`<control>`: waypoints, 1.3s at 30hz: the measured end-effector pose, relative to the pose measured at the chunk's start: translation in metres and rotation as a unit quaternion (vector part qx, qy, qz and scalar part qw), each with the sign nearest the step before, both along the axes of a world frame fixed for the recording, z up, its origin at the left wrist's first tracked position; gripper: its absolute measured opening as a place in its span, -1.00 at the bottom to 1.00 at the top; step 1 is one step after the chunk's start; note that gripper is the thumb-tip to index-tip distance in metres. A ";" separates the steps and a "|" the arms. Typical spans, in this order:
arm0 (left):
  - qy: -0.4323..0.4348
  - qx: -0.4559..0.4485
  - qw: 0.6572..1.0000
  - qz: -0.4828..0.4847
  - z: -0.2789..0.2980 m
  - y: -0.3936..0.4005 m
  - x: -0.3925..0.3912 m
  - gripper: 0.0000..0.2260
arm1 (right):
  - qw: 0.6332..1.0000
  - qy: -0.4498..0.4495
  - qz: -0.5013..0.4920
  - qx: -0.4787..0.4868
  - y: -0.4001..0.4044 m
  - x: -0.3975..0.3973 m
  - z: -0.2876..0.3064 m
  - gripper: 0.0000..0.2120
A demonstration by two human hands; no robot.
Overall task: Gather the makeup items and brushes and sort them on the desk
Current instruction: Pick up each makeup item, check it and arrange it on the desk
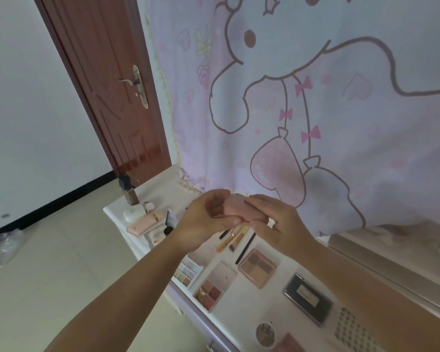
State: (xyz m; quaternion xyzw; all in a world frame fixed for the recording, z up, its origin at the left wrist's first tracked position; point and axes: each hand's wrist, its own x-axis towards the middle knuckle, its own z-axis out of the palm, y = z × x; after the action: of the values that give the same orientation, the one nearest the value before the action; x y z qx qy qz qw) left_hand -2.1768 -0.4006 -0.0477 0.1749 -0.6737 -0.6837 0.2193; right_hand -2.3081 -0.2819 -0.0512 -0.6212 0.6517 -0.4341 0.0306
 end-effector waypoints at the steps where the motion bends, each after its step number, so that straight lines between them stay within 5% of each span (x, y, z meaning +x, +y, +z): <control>1: 0.004 0.001 1.000 0.004 0.000 0.000 0.000 -0.60 | 1.000 -0.002 0.001 -0.006 -0.001 0.000 -0.002 -0.51; 3: 0.008 0.002 1.000 0.001 -0.003 -0.001 0.001 -0.59 | 0.999 -0.027 0.009 -0.022 -0.001 0.001 -0.002 -0.47; 7: -0.018 0.016 1.000 -0.018 -0.008 0.001 0.006 -0.46 | 0.980 -0.196 -0.006 -0.019 0.001 0.000 0.001 -0.74; 11: -0.071 0.047 0.996 -0.029 -0.025 0.003 0.014 -0.54 | 0.923 -0.372 -0.063 0.079 0.000 -0.005 -0.005 -0.76; 15: -0.149 0.088 0.985 -0.010 -0.066 0.009 0.031 -0.58 | 0.865 -0.441 -0.106 0.215 0.001 -0.012 -0.043 -0.80; 24: -0.326 0.041 0.940 0.090 -0.171 0.052 0.064 -0.75 | 0.799 -0.429 -0.164 0.388 0.023 0.011 -0.151 -0.76; 28: -0.372 -0.038 0.919 0.125 -0.187 0.066 0.060 -0.77 | 0.806 -0.410 -0.139 0.404 0.027 0.016 -0.166 -0.76; 39: -0.399 -0.020 0.893 0.208 -0.202 0.084 0.052 -0.85 | 0.809 -0.417 -0.119 0.396 0.040 0.017 -0.174 -0.77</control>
State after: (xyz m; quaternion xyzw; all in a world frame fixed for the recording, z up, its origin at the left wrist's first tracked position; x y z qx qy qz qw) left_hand -2.1251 -0.3166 -0.2501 0.5645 -0.6664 -0.4816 0.0732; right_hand -2.2911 -0.2419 -0.2251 -0.2321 0.7607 -0.3557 0.4909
